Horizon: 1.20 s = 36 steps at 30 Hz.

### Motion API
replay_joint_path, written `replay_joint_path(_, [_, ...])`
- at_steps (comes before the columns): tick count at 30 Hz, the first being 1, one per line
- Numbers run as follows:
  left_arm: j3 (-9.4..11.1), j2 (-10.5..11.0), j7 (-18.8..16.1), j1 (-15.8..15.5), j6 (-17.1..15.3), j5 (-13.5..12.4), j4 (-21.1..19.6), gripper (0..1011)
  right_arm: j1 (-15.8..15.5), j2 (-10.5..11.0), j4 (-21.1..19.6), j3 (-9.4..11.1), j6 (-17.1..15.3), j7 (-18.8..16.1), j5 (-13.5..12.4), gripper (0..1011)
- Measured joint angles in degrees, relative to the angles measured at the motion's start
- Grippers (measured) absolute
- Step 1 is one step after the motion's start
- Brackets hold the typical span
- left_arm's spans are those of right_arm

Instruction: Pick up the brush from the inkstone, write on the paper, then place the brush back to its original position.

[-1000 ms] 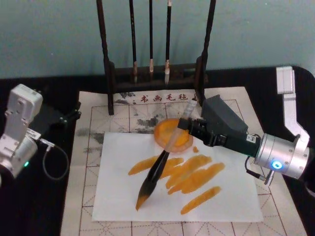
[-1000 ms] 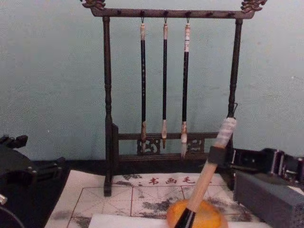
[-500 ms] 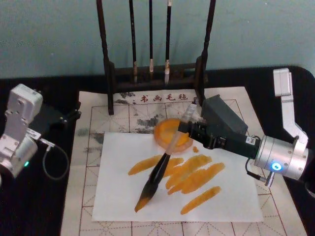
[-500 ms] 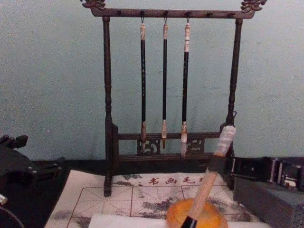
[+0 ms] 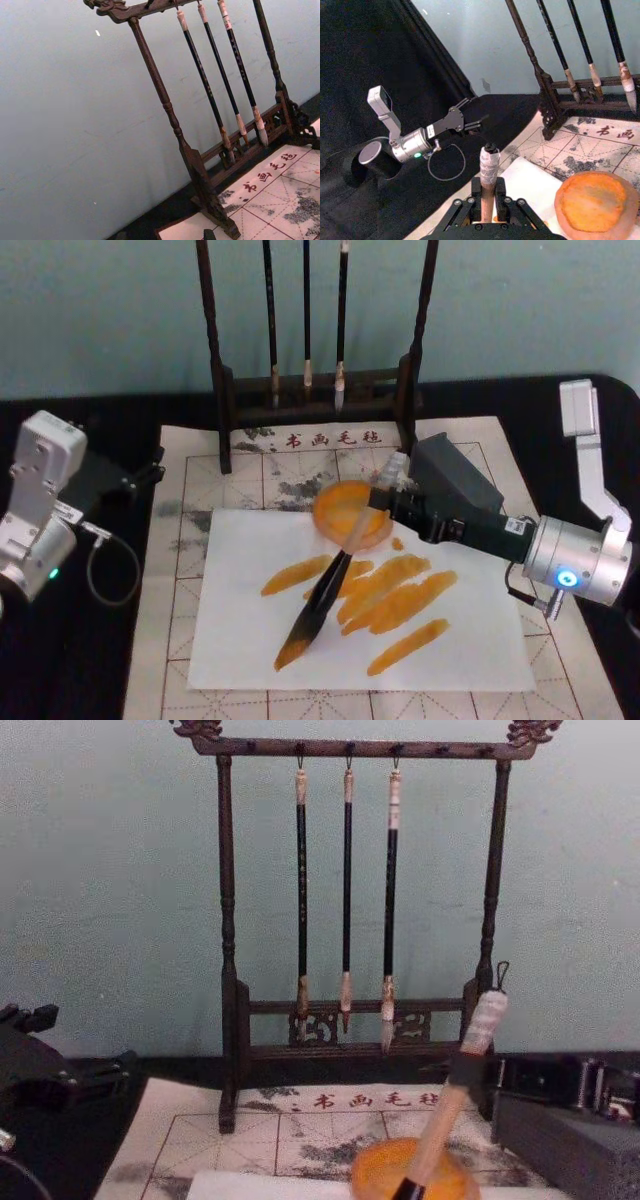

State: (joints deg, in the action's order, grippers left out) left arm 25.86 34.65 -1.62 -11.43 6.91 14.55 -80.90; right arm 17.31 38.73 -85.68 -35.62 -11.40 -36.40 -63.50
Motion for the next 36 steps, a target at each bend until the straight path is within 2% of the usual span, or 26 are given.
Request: replay_joint_path(36, [0.0,0.0,0.0,0.0,0.0,0.0,0.0,1001,-2.62,2.3,-0.99,4.05,1.23,1.63,-1.19,181])
